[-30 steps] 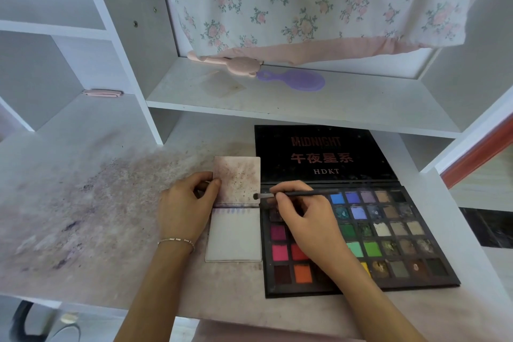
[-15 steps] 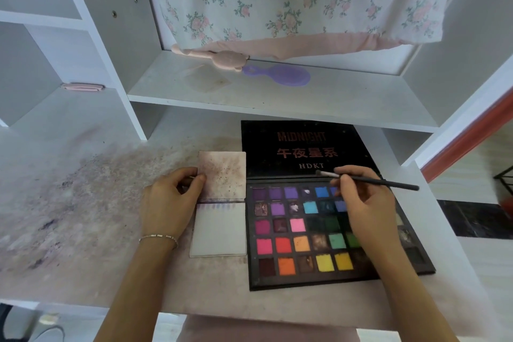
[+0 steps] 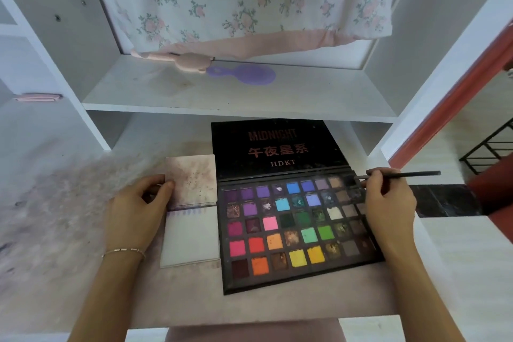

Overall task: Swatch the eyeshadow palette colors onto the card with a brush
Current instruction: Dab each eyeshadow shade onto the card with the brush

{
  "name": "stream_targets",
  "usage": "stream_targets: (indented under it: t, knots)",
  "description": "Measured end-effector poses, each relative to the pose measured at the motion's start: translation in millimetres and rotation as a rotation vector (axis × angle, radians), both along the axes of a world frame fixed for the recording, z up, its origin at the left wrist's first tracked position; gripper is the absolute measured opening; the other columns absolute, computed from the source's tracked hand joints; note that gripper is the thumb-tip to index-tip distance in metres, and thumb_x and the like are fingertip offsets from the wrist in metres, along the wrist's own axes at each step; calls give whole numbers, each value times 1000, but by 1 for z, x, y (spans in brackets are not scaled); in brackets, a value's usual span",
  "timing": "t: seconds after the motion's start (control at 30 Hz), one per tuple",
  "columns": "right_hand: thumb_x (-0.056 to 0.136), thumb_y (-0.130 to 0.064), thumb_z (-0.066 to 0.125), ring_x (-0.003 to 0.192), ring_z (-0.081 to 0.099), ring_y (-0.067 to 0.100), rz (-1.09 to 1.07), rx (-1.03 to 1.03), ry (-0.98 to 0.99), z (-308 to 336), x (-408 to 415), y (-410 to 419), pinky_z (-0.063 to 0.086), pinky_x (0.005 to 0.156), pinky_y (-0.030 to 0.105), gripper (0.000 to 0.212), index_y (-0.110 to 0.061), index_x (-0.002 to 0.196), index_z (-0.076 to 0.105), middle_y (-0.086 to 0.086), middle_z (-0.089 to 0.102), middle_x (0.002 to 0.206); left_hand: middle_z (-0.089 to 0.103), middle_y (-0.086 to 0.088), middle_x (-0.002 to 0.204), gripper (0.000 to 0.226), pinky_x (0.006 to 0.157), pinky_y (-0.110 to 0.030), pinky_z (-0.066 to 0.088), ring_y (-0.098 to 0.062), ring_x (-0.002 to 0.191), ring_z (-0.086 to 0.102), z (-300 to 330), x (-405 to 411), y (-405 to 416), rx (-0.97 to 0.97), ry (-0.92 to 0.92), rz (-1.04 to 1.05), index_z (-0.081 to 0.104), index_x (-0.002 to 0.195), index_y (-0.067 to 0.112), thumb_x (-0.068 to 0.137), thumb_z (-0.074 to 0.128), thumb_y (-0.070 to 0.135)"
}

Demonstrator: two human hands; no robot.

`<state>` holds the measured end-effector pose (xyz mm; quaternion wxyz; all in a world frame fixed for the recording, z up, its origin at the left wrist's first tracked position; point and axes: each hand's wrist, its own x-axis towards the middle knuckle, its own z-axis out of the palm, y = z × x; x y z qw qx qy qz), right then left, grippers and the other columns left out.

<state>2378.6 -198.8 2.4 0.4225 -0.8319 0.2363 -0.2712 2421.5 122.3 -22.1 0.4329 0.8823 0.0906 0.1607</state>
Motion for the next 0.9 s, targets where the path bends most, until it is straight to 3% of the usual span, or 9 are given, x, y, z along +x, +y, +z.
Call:
stream_targets:
  t: [0.17,0.3,0.47,0.57,0.7,0.9]
  knots:
    - [95,-16,43,59,48,-3,36,-13,34,-1,1,1,33,48,-4,16,-18,81,51,-14,50,66,62,2,78,15,75,-28,39,-18,76,55,0,0,0,3,1,4,70,95,12,82,65,18]
    - [94,-17,44,56,49,-2,13,-20,21,-2,0,1,36,43,5,23,-25,73,47,-14,50,64,61,2,74,13,73,-27,37,-18,74,55,-1,-1,0,-8,-2,10,70,92,13,81,65,17]
    - [94,-15,44,60,49,-3,43,3,30,-2,1,1,33,49,-5,14,-16,82,52,-14,51,67,61,1,73,12,74,-30,40,-21,73,55,-2,1,1,-1,-6,8,70,92,13,81,66,17]
    - [94,-16,44,59,53,0,29,29,6,0,-1,3,37,46,1,18,-21,78,50,-13,52,67,60,1,71,11,73,-30,39,-21,72,55,-2,1,1,-7,-10,8,70,90,13,81,67,17]
    - [94,-18,43,65,56,-15,147,134,-28,1,-1,13,39,48,0,18,-25,80,52,-6,60,71,60,2,72,11,73,-29,39,-20,72,55,-3,1,0,4,-3,12,70,91,14,81,67,18]
    - [92,-11,46,72,63,-3,388,287,-60,8,0,49,47,54,7,21,-27,79,52,-8,64,72,63,0,74,12,73,-28,39,-18,72,55,-3,1,-1,15,-2,18,71,91,15,80,66,19]
